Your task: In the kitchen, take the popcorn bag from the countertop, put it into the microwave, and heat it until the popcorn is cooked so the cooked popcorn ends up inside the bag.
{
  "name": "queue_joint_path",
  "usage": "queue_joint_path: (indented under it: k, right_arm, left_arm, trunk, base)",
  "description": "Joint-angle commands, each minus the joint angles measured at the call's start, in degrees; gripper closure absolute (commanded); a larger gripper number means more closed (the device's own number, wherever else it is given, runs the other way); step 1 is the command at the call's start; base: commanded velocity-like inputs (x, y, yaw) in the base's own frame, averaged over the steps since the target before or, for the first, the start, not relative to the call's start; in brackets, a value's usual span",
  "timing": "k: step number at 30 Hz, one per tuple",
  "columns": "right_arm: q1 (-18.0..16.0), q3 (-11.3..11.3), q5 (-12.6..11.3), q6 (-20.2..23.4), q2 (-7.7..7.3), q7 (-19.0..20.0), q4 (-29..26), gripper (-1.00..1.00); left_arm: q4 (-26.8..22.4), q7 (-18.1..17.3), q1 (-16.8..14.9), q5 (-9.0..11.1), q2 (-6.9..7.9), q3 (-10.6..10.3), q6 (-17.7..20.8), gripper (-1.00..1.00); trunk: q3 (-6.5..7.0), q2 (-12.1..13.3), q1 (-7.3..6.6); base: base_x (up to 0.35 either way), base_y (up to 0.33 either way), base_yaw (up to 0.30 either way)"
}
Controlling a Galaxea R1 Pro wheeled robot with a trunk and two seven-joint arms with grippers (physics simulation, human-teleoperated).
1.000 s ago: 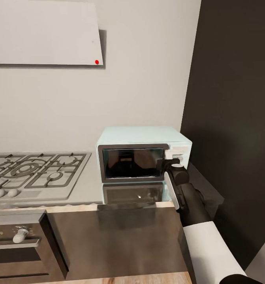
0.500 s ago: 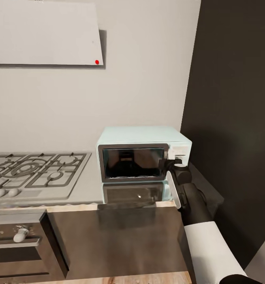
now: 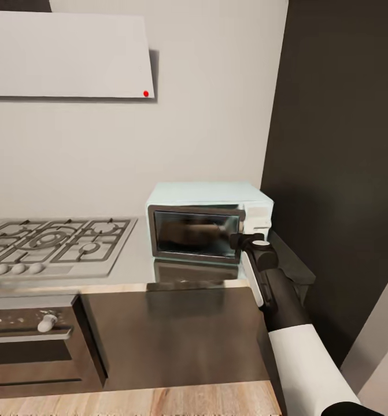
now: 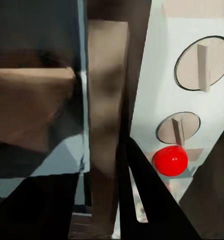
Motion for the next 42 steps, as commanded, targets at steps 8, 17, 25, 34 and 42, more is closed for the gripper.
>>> queue_joint_path:
  k: [8,17,25,34,42]
  right_arm:
    - [-0.1,-2.7,2.5,0.7,0.00,0.2,-0.1,1.00]
    - [-0.1,1.9,1.4,-0.3,0.00,0.0,1.1,1.00]
    - [-0.1,2.0,1.4,-0.3,0.00,0.1,1.1,1.00]
    - [-0.1,2.0,1.3,-0.2,0.00,0.1,1.1,1.00]
    - [-0.1,2.1,1.3,-0.2,0.00,0.1,1.1,1.00]
  left_arm:
    - [-0.1,0.0,0.0,0.3,0.03,0.2,0.0,-1.00]
    - [-0.1,-0.1,0.0,0.3,0.20,0.3,-0.8,-1.00]
    - [-0.1,-0.1,0.0,0.4,0.13,0.3,-1.9,-1.00]
    - [-0.1,-0.1,0.0,0.4,0.16,0.3,-1.9,-1.00]
    - [-0.1,-0.1,0.0,0.4,0.20,0.3,-1.9,-1.00]
  trunk:
    - [-0.05,0.0,-0.02]
    - [-0.05,-0.1,-0.01]
    - [-0.05,-0.1,-0.01]
    - [-0.05,-0.1,-0.01]
    - [-0.05,-0.1,-0.01]
  base:
    - [-0.165,0.000,0.000]
    - [-0.034,0.000,0.000]
    - [-0.034,0.000,0.000]
    - [-0.255,0.000,0.000]
    - [-0.007,0.000,0.000]
